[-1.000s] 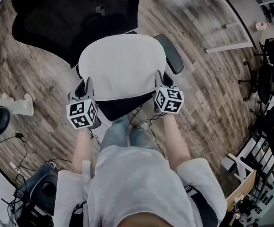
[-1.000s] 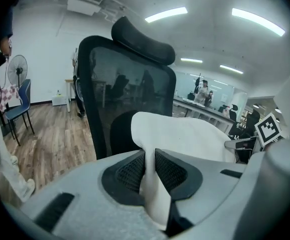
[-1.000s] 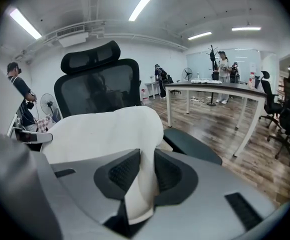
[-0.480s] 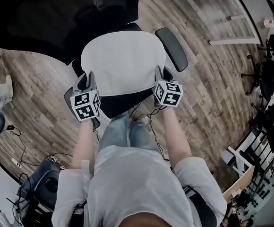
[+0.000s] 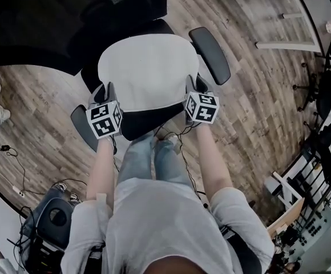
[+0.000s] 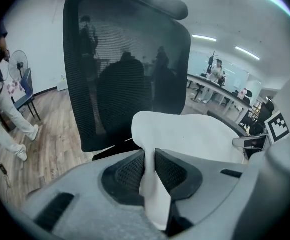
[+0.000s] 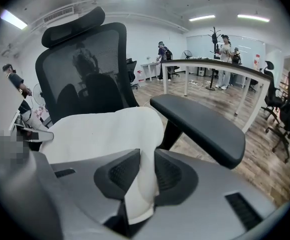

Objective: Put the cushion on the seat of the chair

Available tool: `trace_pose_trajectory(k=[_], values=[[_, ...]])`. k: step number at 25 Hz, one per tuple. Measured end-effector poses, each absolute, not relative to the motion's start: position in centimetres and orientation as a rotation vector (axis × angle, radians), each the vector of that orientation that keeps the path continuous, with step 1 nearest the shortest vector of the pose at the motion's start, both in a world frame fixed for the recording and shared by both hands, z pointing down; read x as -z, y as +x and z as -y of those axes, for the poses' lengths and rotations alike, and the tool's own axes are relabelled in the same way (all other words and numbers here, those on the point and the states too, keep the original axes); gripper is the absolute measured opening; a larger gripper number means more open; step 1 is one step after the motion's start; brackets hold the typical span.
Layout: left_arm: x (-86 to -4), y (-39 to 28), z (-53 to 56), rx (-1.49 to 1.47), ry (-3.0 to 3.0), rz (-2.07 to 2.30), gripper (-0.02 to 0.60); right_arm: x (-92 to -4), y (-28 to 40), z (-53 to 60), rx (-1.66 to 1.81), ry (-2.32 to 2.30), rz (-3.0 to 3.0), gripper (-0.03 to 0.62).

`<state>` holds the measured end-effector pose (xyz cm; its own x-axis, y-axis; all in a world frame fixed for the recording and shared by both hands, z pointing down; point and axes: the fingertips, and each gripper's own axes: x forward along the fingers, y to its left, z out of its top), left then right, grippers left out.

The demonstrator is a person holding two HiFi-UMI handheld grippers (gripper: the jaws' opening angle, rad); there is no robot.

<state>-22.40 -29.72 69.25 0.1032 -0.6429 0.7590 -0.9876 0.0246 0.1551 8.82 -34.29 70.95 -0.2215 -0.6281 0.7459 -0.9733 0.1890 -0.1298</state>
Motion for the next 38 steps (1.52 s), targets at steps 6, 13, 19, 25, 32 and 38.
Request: trace_pose_trajectory(k=[6,13,19,25,32,38], values=[[-72.3,-21.9,29.2,-0.667,1.636,1.598,0.063,-73.8,9.2,34.1,-0.837,1.459,1.885,0.074],[-74.5,-22.1,28.6,-0.703,1.576,1.583,0.063,-76.0,9.0,34.1,-0.846,1.396,1.868,0.074],[-76.9,-22.2,26.9,-0.717,1.524,1.576,0.063,-78.4,8.8,33.4,-0.841,1.343,1.846,0.075],[-78.4,-22.3,26.0,-0.73,1.498,1.57,0.063,-80.1,8.9,33.0,-0.812,1.307,1.826,0.083],[-79.8,-22.4,25.2,-0.739,1.461,1.568,0.064,-81.7,9.1,32.9,-0.764,1.288,1.792,0.095],[-80.6,-22.6,25.0,-0.728,1.448,1.564,0.069,-83.0,9.3,32.9,-0.753,1.287,1.754,0.109]])
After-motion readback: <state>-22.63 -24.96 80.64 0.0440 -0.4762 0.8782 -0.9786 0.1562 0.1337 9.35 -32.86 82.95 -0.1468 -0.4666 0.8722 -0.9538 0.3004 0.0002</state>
